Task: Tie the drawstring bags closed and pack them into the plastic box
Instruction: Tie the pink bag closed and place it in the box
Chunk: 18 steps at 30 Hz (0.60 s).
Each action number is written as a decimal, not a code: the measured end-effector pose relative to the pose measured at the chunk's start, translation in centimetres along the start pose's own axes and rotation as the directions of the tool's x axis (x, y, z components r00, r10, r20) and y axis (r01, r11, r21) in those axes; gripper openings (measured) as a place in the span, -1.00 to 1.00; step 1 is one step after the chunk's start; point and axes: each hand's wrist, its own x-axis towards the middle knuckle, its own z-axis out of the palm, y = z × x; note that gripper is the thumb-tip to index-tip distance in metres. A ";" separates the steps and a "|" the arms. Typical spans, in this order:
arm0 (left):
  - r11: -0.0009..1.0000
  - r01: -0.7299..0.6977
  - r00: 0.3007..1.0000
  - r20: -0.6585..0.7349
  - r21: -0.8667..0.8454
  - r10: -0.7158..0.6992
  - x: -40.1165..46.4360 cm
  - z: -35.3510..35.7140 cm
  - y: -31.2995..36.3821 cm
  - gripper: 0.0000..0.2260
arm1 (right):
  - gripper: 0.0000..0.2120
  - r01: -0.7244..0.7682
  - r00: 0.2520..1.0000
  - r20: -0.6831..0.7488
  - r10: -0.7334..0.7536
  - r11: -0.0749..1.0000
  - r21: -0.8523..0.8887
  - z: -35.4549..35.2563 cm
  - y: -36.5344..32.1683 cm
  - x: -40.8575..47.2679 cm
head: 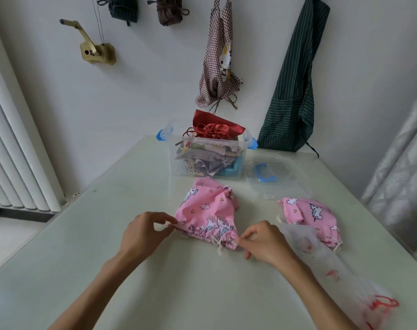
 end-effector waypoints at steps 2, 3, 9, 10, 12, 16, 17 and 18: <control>0.998 0.046 0.999 -0.010 0.043 -0.045 -0.6 -0.6 -0.3 -0.79 | -0.94 0.035 0.997 -0.066 -0.041 0.996 -0.086 0.1 0.0 -0.9; 0.994 0.087 0.996 -0.011 0.068 -0.086 -0.9 -0.9 -0.4 -0.79 | -0.94 0.068 0.991 -0.111 -0.077 0.994 -0.084 0.0 -0.2 -1.4; 0.977 0.124 0.985 0.095 0.171 -0.141 -1.1 0.3 1.8 -0.62 | -0.66 0.153 0.964 -0.198 -0.179 0.978 -0.140 1.1 -3.6 -2.9; 0.977 0.102 0.989 0.085 0.189 -0.119 -0.8 1.0 2.3 -0.59 | -0.62 0.130 0.972 -0.167 -0.166 0.970 -0.207 1.8 -3.9 -2.5; 0.980 0.087 0.992 0.075 0.177 -0.102 -0.3 2.1 3.3 -0.59 | -0.61 0.108 0.979 -0.135 -0.155 0.946 -0.305 2.9 -4.0 -1.6; 0.994 0.079 0.993 0.078 0.080 -0.085 0.7 2.8 3.8 -0.74 | -0.81 0.136 0.975 -0.134 -0.178 0.952 -0.274 2.7 -3.1 -0.2; 0.995 0.061 0.994 0.087 0.083 -0.069 0.8 2.6 3.8 -0.79 | -0.85 0.159 0.974 -0.122 -0.191 0.960 -0.230 2.3 -2.8 -0.1; 0.995 0.040 0.994 0.100 0.087 -0.048 1.1 2.3 3.7 -0.83 | -0.88 0.176 0.973 -0.116 -0.198 0.968 -0.178 1.7 -2.4 0.1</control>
